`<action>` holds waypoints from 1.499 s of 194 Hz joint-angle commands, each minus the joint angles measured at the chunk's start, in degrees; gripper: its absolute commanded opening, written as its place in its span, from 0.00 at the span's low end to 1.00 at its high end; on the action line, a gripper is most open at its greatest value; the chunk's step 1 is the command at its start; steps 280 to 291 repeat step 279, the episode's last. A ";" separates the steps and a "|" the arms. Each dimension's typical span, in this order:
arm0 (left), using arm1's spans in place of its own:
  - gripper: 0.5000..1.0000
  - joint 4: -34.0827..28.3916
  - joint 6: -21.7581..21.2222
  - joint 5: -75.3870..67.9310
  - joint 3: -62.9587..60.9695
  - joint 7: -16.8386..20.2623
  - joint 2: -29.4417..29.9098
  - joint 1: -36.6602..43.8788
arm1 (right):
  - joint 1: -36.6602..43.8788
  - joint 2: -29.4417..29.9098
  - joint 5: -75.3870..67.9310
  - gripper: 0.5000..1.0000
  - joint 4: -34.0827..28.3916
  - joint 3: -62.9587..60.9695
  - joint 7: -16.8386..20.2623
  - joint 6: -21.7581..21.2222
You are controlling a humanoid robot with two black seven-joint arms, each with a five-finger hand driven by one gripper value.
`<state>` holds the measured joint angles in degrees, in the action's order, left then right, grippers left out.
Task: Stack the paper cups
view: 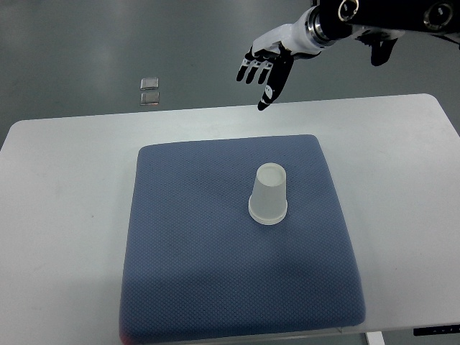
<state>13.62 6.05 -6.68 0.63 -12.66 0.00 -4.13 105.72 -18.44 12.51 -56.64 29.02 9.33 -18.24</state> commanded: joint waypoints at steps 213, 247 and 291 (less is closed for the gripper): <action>1.00 0.09 0.01 0.00 -0.10 0.00 0.00 0.00 | -54.75 12.90 -17.96 0.82 25.27 -78.94 -13.82 7.78; 1.00 0.17 0.01 0.00 -0.28 0.00 0.00 0.00 | -56.94 12.99 -17.96 0.82 25.35 -79.73 -13.91 6.11; 1.00 0.35 0.01 0.00 -0.37 0.00 0.00 0.00 | -57.65 12.90 -18.05 0.83 25.35 -79.73 -13.99 6.03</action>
